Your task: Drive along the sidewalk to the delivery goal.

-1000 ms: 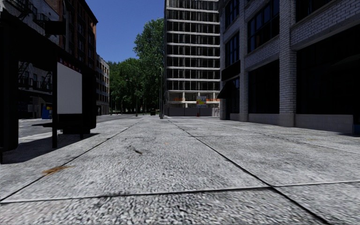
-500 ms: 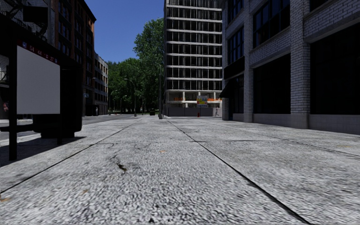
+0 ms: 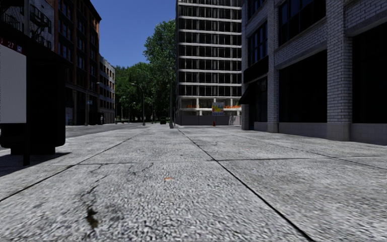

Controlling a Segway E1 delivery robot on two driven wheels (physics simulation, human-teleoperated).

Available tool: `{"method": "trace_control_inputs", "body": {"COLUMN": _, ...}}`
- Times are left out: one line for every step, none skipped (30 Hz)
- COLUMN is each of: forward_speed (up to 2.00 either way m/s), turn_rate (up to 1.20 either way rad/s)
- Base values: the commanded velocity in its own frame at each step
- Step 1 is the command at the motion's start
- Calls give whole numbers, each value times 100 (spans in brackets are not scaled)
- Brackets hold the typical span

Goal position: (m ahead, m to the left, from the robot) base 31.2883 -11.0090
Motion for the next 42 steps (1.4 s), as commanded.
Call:
{"method": "trace_control_inputs", "body": {"forward_speed": 200, "turn_rate": 0}}
{"method": "trace_control_inputs", "body": {"forward_speed": 200, "turn_rate": 0}}
{"method": "trace_control_inputs", "body": {"forward_speed": 200, "turn_rate": 0}}
{"method": "trace_control_inputs", "body": {"forward_speed": 200, "turn_rate": 0}}
{"method": "trace_control_inputs", "body": {"forward_speed": 200, "turn_rate": 0}}
{"method": "trace_control_inputs", "body": {"forward_speed": 200, "turn_rate": 0}}
{"method": "trace_control_inputs", "body": {"forward_speed": 200, "turn_rate": 0}}
{"method": "trace_control_inputs", "body": {"forward_speed": 200, "turn_rate": 0}}
{"method": "trace_control_inputs", "body": {"forward_speed": 200, "turn_rate": 0}}
{"method": "trace_control_inputs", "body": {"forward_speed": 200, "turn_rate": 0}}
{"method": "trace_control_inputs", "body": {"forward_speed": 200, "turn_rate": 0}}
{"method": "trace_control_inputs", "body": {"forward_speed": 200, "turn_rate": 0}}
{"method": "trace_control_inputs", "body": {"forward_speed": 200, "turn_rate": 0}}
{"method": "trace_control_inputs", "body": {"forward_speed": 200, "turn_rate": 0}}
{"method": "trace_control_inputs", "body": {"forward_speed": 200, "turn_rate": 0}}
{"method": "trace_control_inputs", "body": {"forward_speed": 200, "turn_rate": 0}}
{"method": "trace_control_inputs", "body": {"forward_speed": 200, "turn_rate": 0}}
{"method": "trace_control_inputs", "body": {"forward_speed": 200, "turn_rate": 0}}
{"method": "trace_control_inputs", "body": {"forward_speed": 200, "turn_rate": 0}}
{"method": "trace_control_inputs", "body": {"forward_speed": 200, "turn_rate": 0}}
{"method": "trace_control_inputs", "body": {"forward_speed": 200, "turn_rate": 0}}
{"method": "trace_control_inputs", "body": {"forward_speed": 200, "turn_rate": 0}}
{"method": "trace_control_inputs", "body": {"forward_speed": 200, "turn_rate": 0}}
{"method": "trace_control_inputs", "body": {"forward_speed": 200, "turn_rate": 0}}
{"method": "trace_control_inputs", "body": {"forward_speed": 200, "turn_rate": 0}}
{"method": "trace_control_inputs", "body": {"forward_speed": 200, "turn_rate": 0}}
{"method": "trace_control_inputs", "body": {"forward_speed": 200, "turn_rate": 0}}
{"method": "trace_control_inputs", "body": {"forward_speed": 200, "turn_rate": 0}}
{"method": "trace_control_inputs", "body": {"forward_speed": 200, "turn_rate": 0}}
{"method": "trace_control_inputs", "body": {"forward_speed": 200, "turn_rate": 0}}
{"method": "trace_control_inputs", "body": {"forward_speed": 200, "turn_rate": 0}}
{"method": "trace_control_inputs", "body": {"forward_speed": 200, "turn_rate": 0}}
{"method": "trace_control_inputs", "body": {"forward_speed": 200, "turn_rate": 0}}
{"method": "trace_control_inputs", "body": {"forward_speed": 200, "turn_rate": 0}}
{"method": "trace_control_inputs", "body": {"forward_speed": 200, "turn_rate": 0}}
{"method": "trace_control_inputs", "body": {"forward_speed": 200, "turn_rate": 0}}
{"method": "trace_control_inputs", "body": {"forward_speed": 200, "turn_rate": 0}}
{"method": "trace_control_inputs", "body": {"forward_speed": 200, "turn_rate": 0}}
{"method": "trace_control_inputs", "body": {"forward_speed": 200, "turn_rate": 0}}
{"method": "trace_control_inputs", "body": {"forward_speed": 200, "turn_rate": 0}}
{"method": "trace_control_inputs", "body": {"forward_speed": 200, "turn_rate": 0}}
{"method": "trace_control_inputs", "body": {"forward_speed": 200, "turn_rate": 0}}
